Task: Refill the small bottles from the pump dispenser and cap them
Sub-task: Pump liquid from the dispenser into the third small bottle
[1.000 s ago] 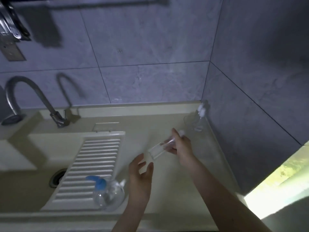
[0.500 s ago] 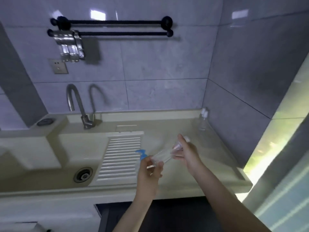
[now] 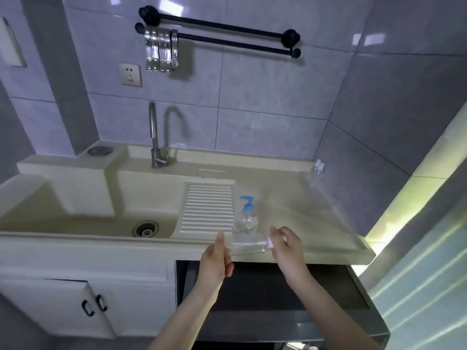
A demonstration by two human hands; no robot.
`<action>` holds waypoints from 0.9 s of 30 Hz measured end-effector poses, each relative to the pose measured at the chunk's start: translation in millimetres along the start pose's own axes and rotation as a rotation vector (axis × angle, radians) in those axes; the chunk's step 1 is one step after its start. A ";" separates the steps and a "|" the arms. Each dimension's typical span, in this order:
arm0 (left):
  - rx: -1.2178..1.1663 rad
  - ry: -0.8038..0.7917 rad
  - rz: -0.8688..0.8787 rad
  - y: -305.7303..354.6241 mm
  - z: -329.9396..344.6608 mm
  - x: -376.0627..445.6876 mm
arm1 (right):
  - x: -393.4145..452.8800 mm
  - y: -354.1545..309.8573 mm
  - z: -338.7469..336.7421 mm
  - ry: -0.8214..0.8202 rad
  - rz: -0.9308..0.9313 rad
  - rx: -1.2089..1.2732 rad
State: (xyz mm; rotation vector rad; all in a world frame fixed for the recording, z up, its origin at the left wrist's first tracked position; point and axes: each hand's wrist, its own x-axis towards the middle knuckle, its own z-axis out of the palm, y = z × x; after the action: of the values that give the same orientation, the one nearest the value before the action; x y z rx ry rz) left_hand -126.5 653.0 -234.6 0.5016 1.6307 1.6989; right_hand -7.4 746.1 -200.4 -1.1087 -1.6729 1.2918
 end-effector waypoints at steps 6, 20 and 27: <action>-0.089 0.085 -0.193 -9.9 -30.1 -2.4 | -13.4 30.2 0.9 -0.383 -0.153 -0.112; 0.178 0.157 0.025 -41.0 -47.1 -8.8 | -19.4 81.5 5.3 -0.528 0.062 0.019; 0.176 0.138 0.093 -65.9 -36.7 -7.9 | -23.4 101.3 18.1 -0.609 0.399 0.102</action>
State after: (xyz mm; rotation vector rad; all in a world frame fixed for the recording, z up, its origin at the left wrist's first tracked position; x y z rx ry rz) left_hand -132.4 618.2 -301.7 0.5630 1.8939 1.6974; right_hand 3.8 730.4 -304.2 -1.0869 -1.8268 2.1094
